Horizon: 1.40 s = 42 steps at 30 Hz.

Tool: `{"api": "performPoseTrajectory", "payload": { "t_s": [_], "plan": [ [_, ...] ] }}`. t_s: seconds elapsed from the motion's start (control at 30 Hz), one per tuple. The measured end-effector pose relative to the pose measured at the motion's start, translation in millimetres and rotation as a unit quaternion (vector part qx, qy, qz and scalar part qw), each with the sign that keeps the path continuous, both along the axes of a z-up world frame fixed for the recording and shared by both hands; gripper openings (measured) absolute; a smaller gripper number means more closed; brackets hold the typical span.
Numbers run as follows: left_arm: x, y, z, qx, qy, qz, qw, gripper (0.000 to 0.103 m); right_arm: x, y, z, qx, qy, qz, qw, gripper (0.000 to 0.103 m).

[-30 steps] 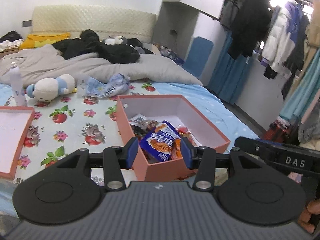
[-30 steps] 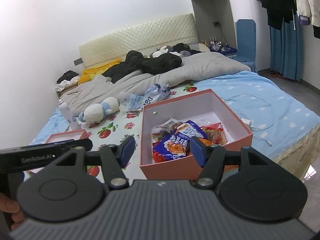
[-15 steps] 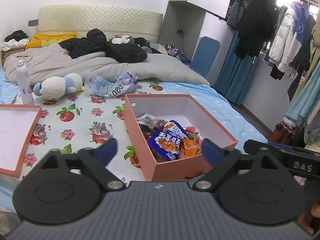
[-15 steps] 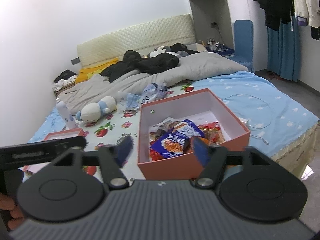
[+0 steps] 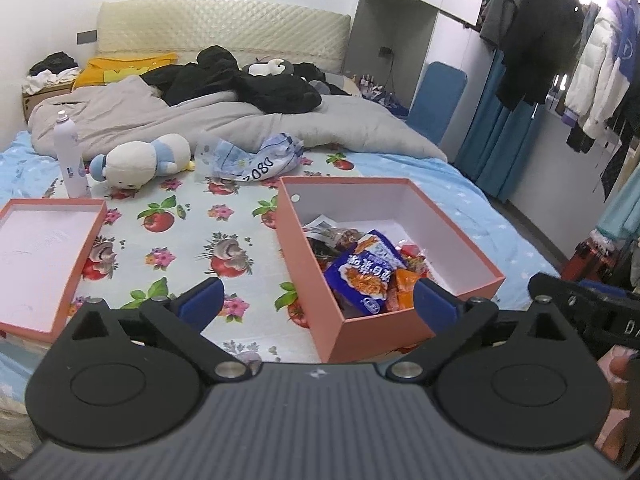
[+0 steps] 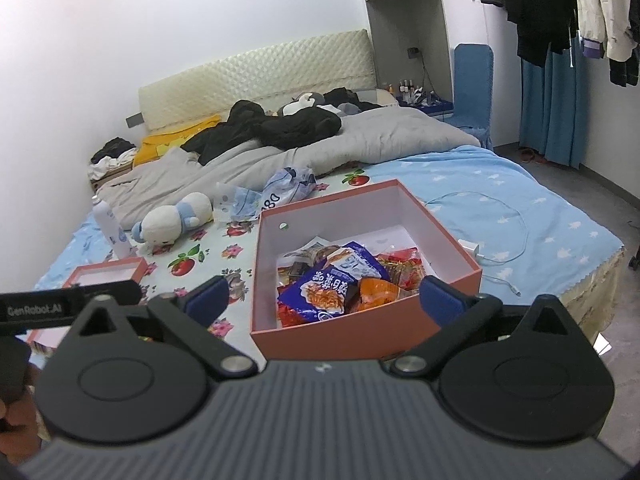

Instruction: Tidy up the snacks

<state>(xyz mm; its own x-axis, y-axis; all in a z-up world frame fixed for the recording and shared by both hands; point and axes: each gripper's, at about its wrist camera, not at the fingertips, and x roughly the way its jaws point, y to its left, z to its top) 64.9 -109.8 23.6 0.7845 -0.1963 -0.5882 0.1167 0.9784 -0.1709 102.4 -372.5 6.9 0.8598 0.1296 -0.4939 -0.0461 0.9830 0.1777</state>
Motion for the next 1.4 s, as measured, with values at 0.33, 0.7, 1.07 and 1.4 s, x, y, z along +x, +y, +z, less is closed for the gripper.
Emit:
{"api": "performPoseTrajectory", "payload": {
  "t_s": [0.33,0.7,1.07,1.4],
  "plan": [
    [4.7,5.9,-2.4,0.02,0.022,0.007,0.9995,0.102,0.9,5.4,-4.9,0.008,0.015,-0.01,1.0,0.103],
    [22.2,3.2,-1.8,0.022,0.011,-0.007,0.9997,0.102,11.3,14.2,-15.0,-0.005,0.013,0.0,1.0,0.103],
    [25.4,4.4,-13.2,0.029,0.014,-0.017,0.9993,0.103,11.6,21.4,-21.3,-0.009,0.012,-0.007,1.0,0.103],
    [13.3,8.2,-13.6,0.029,0.011,-0.019,0.9994,0.103,3.6,25.2,-18.8,-0.011,0.002,-0.003,1.0,0.103]
  ]
}}
